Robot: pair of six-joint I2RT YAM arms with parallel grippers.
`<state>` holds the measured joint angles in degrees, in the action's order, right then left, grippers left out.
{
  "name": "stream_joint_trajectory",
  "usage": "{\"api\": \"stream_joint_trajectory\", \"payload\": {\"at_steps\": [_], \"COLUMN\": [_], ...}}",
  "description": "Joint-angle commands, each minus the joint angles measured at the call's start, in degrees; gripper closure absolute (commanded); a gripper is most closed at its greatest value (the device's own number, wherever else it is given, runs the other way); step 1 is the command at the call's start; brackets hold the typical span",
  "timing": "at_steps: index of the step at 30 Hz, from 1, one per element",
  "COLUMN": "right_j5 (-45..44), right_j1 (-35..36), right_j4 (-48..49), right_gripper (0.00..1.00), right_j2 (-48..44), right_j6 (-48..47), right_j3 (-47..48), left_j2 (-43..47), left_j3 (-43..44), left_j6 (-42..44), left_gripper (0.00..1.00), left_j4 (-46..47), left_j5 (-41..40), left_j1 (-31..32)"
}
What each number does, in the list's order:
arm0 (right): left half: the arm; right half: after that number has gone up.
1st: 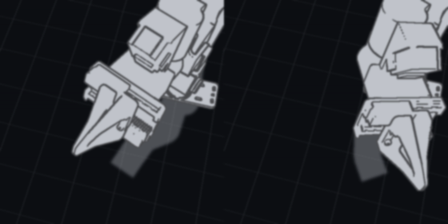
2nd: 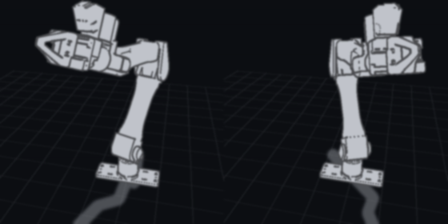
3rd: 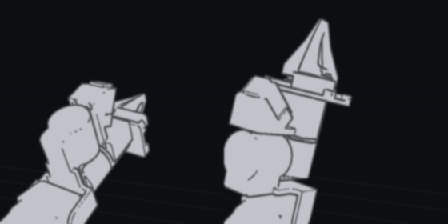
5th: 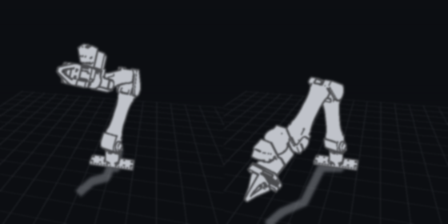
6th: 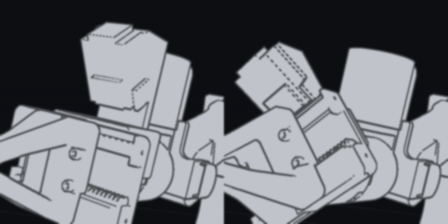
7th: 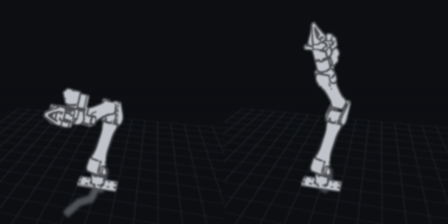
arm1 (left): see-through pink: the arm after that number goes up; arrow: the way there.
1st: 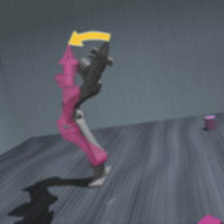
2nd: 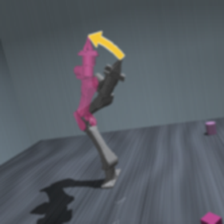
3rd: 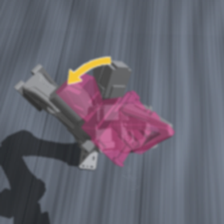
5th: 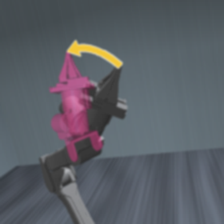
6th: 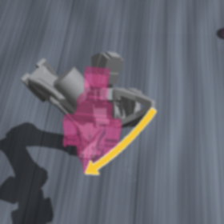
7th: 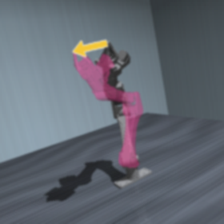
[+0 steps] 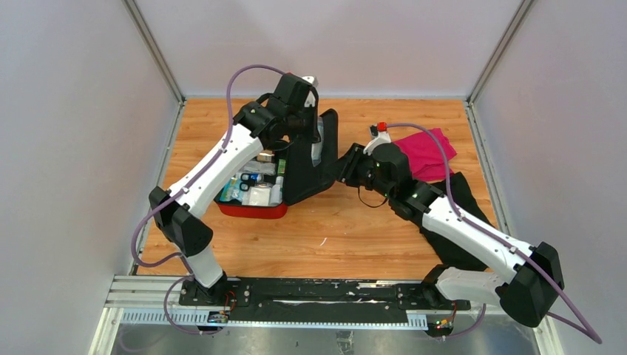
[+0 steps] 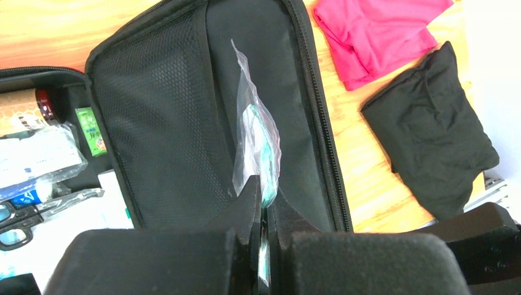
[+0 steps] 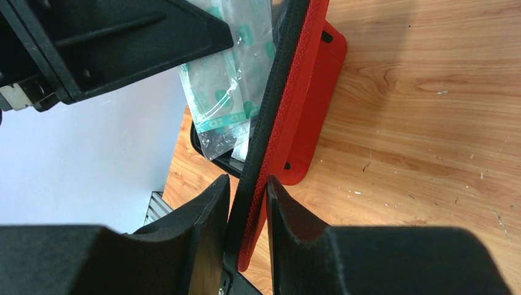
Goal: Organize the medicine kit
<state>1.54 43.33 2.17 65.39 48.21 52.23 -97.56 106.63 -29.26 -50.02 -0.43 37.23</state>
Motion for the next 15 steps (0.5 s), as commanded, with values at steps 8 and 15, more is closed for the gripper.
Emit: {"api": "stream_joint_trajectory", "payload": {"at_steps": [8,15], "right_j5": [2.1,2.0], "right_j1": [0.3,0.3], "right_j4": [0.3,0.3], "right_gripper": [0.67,0.67], "right_j2": [1.1,0.8], "right_j6": [-0.3,-0.4], "right_j3": [0.9,0.3], "left_j2": [-2.5,-3.8], "left_j3": [2.0,2.6], "left_j6": [-0.1,0.0], "left_gripper": [0.96,0.72], "left_j4": [-1.3,-1.2], "left_j5": [1.8,2.9], "left_j1": [1.1,1.1]}}
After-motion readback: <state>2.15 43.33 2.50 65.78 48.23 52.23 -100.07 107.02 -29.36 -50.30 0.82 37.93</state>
